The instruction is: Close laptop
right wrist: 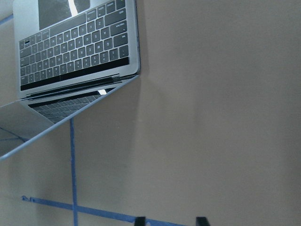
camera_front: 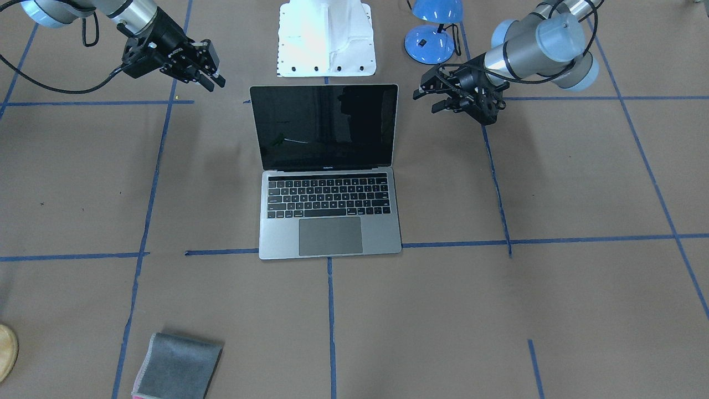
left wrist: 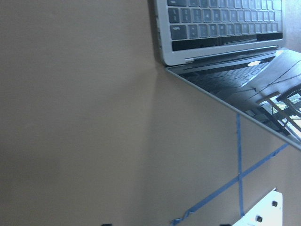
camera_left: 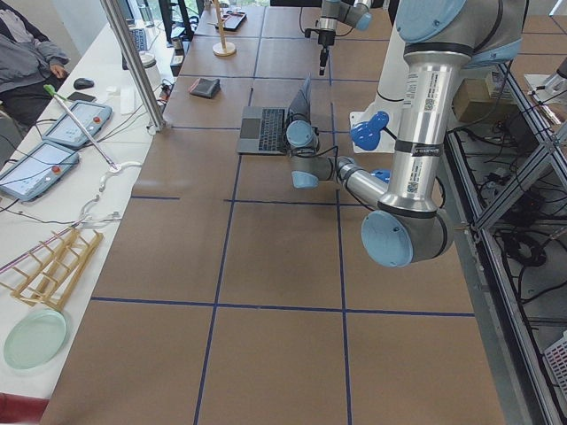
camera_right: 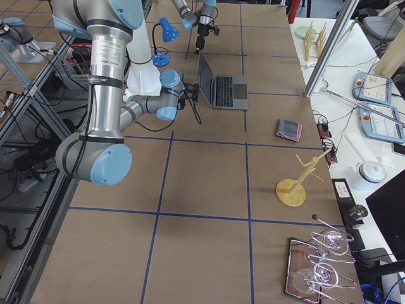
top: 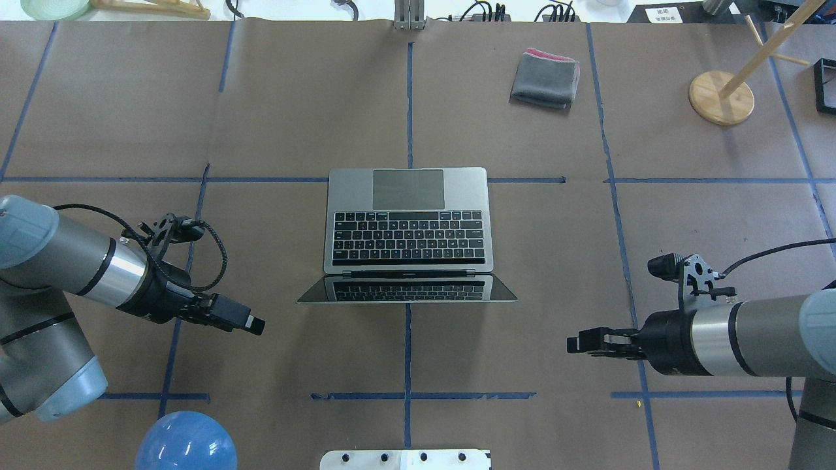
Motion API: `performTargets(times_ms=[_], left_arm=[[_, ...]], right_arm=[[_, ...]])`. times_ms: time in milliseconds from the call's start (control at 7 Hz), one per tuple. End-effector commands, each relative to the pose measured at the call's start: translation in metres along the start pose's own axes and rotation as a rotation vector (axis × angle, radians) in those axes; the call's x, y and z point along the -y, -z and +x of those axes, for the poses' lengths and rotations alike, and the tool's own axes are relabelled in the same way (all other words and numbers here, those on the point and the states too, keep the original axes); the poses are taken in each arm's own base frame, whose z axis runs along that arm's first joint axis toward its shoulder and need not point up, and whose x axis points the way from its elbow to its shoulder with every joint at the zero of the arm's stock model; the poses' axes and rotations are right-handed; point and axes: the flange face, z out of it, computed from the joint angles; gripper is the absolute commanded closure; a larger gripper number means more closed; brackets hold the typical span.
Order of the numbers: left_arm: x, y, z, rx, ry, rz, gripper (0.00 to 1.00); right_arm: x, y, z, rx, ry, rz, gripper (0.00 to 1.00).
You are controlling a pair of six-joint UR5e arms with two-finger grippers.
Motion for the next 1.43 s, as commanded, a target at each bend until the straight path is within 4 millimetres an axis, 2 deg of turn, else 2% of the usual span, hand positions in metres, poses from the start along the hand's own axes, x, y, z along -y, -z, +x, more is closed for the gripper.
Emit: performTargets(times_ms=[0,286,429,571,857,1286], left_arm=[[0.004,-0.005,0.030,-0.037,-0.021,0.035,0.99],[0.000,-0.002,0.049,-0.066,-0.027,0.158,1.00],[-0.006,-0.009,0.052,-0.088,-0.040,0.196,1.00],[-0.009,-0.013,0.054,-0.093,-0.041,0.201,1.00],[-0.011,-0.009,0.059,-0.103,-0.047,0.203,1.00],[-0.014,-0.004,0.065,-0.118,-0.049,0.202,1.00]], right_arm=[[-0.005,-0.008,-0.020,0.037,0.002,0.024,0.97],[-0.001,-0.013,-0.036,0.053,0.001,0.061,0.99],[0.000,-0.014,-0.040,0.059,0.001,0.064,0.99],[0.000,-0.015,-0.040,0.059,-0.013,0.069,0.99],[0.002,-0.015,-0.051,0.084,-0.013,0.076,0.99],[0.004,-0.014,-0.053,0.088,-0.012,0.081,0.99]])
